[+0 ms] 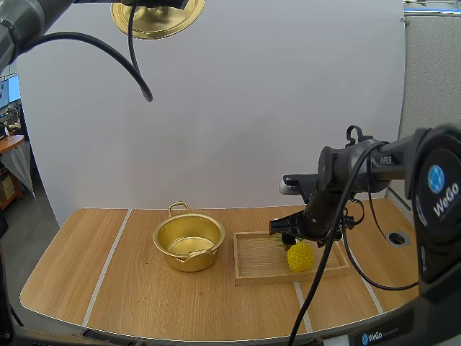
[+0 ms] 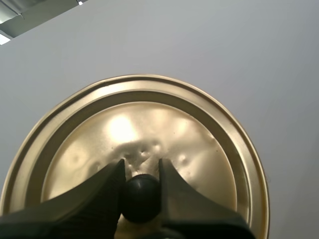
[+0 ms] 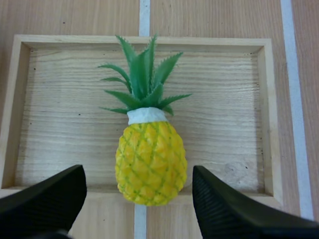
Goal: Open the pot, put the pineapple inside, and close it
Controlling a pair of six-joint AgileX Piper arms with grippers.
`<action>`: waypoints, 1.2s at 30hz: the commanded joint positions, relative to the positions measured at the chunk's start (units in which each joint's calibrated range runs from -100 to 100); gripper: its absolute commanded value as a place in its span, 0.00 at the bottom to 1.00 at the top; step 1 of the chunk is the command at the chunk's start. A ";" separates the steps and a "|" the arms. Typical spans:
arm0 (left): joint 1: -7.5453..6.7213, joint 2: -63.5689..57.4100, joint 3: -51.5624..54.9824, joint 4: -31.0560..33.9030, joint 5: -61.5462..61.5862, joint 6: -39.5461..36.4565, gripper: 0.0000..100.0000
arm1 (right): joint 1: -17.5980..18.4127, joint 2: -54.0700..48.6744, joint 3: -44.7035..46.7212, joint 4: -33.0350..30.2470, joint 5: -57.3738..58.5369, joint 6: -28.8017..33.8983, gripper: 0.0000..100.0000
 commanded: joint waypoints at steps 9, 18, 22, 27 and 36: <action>-0.08 -0.32 -0.51 -0.02 -2.03 -0.56 0.00 | -0.19 12.79 -0.32 -0.80 -10.17 -1.50 1.00; -0.08 -0.32 -0.51 -0.02 -2.03 -0.56 0.00 | -0.19 19.70 -0.32 -0.90 -13.95 -1.79 1.00; -0.08 -0.32 -0.51 -0.02 -2.03 -0.56 0.00 | -0.19 20.80 -0.32 -1.18 -13.95 -1.79 1.00; -0.08 -0.32 -0.51 -0.02 -2.03 -0.56 0.00 | -0.19 20.69 -0.32 -1.04 -13.74 -1.79 0.70; -0.08 -0.32 -0.51 -0.02 -2.03 -0.56 0.00 | -0.19 13.93 -1.94 -1.30 -11.57 -2.24 0.00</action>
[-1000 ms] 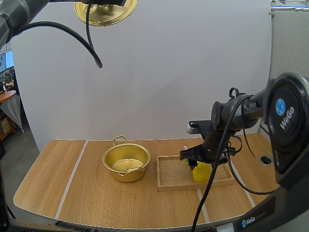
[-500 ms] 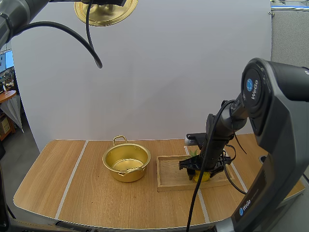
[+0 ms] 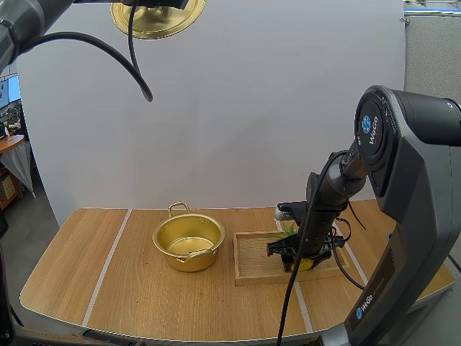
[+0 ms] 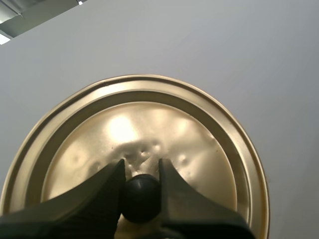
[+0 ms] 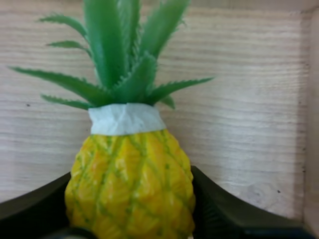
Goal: Open the pot, put the pineapple inside, and close it
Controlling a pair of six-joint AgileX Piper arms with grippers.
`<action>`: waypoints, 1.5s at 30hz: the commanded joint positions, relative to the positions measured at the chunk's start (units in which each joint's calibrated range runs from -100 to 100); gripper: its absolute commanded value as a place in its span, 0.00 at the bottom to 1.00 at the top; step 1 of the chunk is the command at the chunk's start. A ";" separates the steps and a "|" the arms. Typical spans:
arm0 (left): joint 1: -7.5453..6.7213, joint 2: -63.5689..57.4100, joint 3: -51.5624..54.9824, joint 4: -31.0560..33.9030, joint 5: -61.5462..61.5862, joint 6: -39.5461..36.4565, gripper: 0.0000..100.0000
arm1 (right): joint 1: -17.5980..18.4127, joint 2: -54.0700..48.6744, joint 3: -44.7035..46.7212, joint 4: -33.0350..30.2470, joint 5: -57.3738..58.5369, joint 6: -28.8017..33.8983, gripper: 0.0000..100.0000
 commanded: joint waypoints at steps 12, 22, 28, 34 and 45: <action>-0.08 -0.32 -0.51 -0.02 -2.03 -0.56 0.00 | 1.74 -21.89 -15.84 13.04 21.76 -13.26 0.00; -0.08 -0.32 -0.51 -0.02 -2.03 -0.56 0.00 | 13.17 -21.40 -20.12 13.84 19.94 -12.98 0.00; -0.08 -0.32 -0.51 -0.02 -2.03 -0.56 0.00 | 17.89 -15.64 -20.12 13.84 15.28 -12.98 0.00; -0.08 -0.32 -0.51 -0.02 -2.03 -0.56 0.00 | 20.40 -7.52 -20.12 13.84 7.44 -12.98 0.00; -0.08 -0.32 -0.51 -0.02 -2.03 -0.56 0.00 | 21.33 6.99 -23.83 13.47 3.73 -12.98 0.00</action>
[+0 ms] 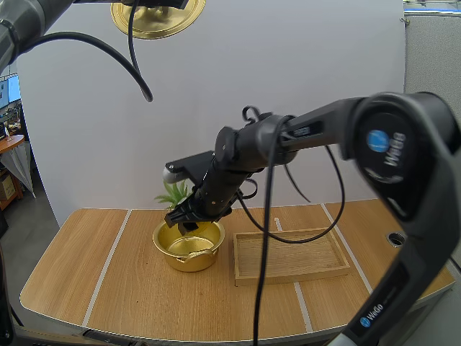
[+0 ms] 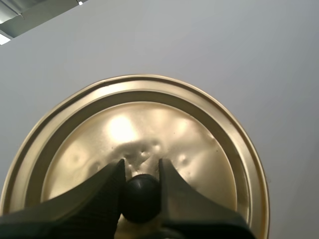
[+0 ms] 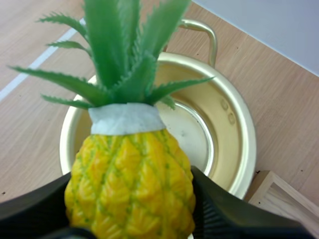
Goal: Open the pot, put the pineapple inside, and close it
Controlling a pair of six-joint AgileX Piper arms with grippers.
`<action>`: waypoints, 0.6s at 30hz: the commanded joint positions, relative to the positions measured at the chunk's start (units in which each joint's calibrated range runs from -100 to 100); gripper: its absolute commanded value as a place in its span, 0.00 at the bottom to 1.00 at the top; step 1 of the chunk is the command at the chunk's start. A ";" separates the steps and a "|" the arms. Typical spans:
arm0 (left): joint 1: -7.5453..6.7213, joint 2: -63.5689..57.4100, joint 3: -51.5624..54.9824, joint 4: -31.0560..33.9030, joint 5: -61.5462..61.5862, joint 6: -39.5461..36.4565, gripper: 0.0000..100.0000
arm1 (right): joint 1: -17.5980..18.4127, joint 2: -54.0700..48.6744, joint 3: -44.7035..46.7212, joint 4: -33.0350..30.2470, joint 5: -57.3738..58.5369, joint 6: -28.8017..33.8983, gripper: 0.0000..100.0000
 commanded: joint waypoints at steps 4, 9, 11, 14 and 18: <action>-0.08 -0.32 -0.51 -0.02 -2.03 -0.56 0.00 | 0.07 4.26 -2.17 -0.30 -0.20 -0.15 0.00; -0.08 -0.32 -0.51 -0.02 -2.03 -0.56 0.00 | 0.07 7.17 -2.35 -0.61 -0.61 -0.15 0.00; -0.08 -0.32 -0.51 -0.02 -2.03 -0.56 0.00 | 0.07 8.31 -2.35 -1.26 -1.06 -0.15 0.00; -0.08 -0.32 -0.51 -0.02 -2.03 -0.56 0.00 | 0.07 9.85 -2.35 -1.96 -1.47 -0.15 0.00; -0.08 -0.32 -0.51 -0.02 -2.03 -0.56 0.00 | 0.07 11.68 -2.35 -1.99 -1.89 -0.15 0.00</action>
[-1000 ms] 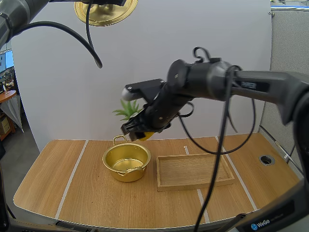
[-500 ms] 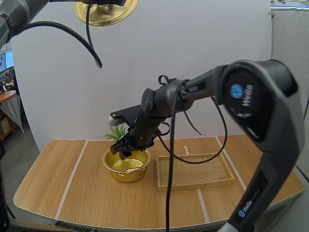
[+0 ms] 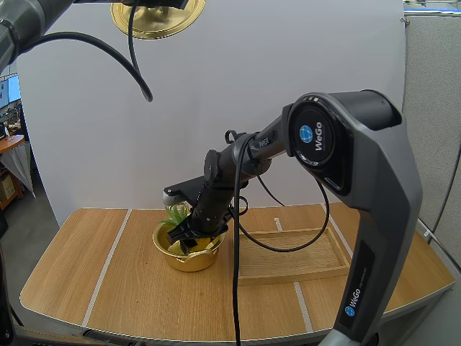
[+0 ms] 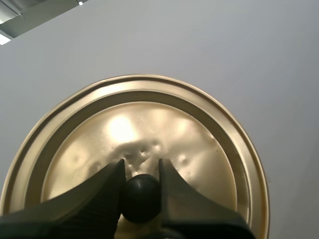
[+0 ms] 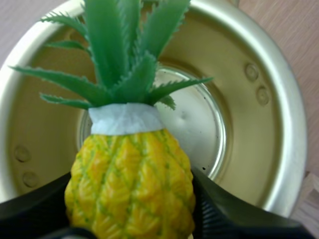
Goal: Open the pot, put the pineapple inside, and close it
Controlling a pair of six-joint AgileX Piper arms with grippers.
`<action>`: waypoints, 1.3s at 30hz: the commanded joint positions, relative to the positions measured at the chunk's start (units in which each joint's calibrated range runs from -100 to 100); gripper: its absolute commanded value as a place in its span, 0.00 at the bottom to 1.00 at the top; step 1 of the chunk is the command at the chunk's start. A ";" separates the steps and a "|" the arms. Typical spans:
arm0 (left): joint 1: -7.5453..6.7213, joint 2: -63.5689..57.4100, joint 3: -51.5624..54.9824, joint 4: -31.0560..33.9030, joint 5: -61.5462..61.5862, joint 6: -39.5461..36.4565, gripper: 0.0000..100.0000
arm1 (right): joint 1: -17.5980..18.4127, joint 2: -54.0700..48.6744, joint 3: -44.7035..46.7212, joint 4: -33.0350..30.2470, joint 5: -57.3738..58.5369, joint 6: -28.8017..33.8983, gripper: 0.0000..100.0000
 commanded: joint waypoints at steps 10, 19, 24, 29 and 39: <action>-0.08 -0.32 -0.51 -0.02 -2.03 -0.56 0.00 | 0.07 1.27 -0.37 0.56 -0.25 -0.23 0.19; -0.08 -0.32 -0.51 -0.02 -2.03 -0.56 0.00 | 0.07 -1.28 -0.37 -1.89 0.66 2.49 1.00; -0.08 -0.32 -0.51 -0.02 -2.03 -0.56 0.00 | 0.07 -8.26 -0.37 -1.89 3.36 2.49 1.00; -0.08 -0.32 -0.51 -0.02 -2.03 -0.56 0.00 | 0.07 -19.04 -0.37 -2.26 9.70 2.49 1.00; -0.08 -0.32 -0.51 -0.02 -2.03 -0.56 0.00 | 0.07 -42.74 -0.37 -3.81 24.06 5.16 1.00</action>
